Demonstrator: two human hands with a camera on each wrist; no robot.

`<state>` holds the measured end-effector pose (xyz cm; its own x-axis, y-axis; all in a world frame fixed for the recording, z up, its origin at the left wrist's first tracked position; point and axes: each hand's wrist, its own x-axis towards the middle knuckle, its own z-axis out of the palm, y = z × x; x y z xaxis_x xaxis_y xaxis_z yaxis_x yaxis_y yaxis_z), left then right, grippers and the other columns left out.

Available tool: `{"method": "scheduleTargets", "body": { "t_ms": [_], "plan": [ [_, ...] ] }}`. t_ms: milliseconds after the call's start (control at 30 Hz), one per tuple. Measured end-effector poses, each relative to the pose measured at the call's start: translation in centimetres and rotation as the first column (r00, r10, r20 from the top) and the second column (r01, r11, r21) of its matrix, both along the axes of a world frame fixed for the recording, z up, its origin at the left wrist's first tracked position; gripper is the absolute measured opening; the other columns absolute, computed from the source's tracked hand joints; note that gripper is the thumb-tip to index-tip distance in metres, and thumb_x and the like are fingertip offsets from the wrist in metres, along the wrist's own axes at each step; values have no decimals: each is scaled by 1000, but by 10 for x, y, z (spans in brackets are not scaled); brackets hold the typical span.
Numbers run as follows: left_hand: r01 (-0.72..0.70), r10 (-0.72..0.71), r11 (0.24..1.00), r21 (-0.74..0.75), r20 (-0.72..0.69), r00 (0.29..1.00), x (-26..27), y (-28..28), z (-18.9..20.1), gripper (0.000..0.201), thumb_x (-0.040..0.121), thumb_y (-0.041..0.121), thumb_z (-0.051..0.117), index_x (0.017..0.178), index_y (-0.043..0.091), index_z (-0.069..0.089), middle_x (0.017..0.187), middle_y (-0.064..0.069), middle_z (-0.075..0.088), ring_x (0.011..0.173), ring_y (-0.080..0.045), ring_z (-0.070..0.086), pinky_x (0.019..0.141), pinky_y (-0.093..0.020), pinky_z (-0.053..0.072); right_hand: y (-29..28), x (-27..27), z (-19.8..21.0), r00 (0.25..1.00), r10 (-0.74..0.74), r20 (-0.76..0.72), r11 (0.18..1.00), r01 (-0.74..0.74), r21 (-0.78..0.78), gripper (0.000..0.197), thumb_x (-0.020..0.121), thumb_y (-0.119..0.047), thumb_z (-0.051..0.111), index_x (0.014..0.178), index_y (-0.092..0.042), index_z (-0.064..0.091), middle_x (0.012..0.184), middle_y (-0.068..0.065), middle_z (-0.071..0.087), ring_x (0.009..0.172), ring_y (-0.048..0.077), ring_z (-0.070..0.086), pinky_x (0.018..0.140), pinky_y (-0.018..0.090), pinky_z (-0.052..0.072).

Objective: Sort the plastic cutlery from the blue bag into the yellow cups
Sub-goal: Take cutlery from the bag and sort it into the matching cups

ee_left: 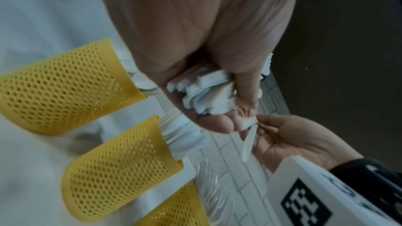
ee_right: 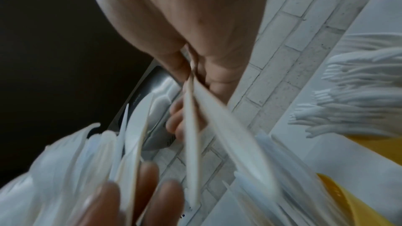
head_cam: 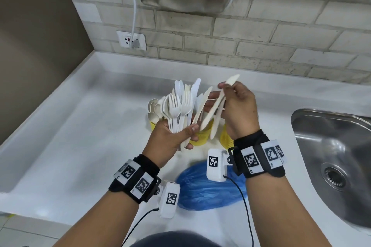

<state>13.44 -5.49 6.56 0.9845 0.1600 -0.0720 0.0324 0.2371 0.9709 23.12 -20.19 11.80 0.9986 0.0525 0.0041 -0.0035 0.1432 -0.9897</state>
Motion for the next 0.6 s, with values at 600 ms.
{"method": "scheduleTargets", "body": {
  "t_ms": [600],
  "plan": [
    [3, -6, 988, -155, -20, 1000, -1, -5, 4, 31, 85, 18, 73, 113, 6, 69, 93, -8, 73, 72, -22, 68, 59, -33, 57, 10, -25, -1, 980, 183, -76, 975, -171, 143, 19, 101, -1, 54, 86, -11, 60, 63, 4, 29, 54, 15, 25, 50, 30, 24]
  ]
}}
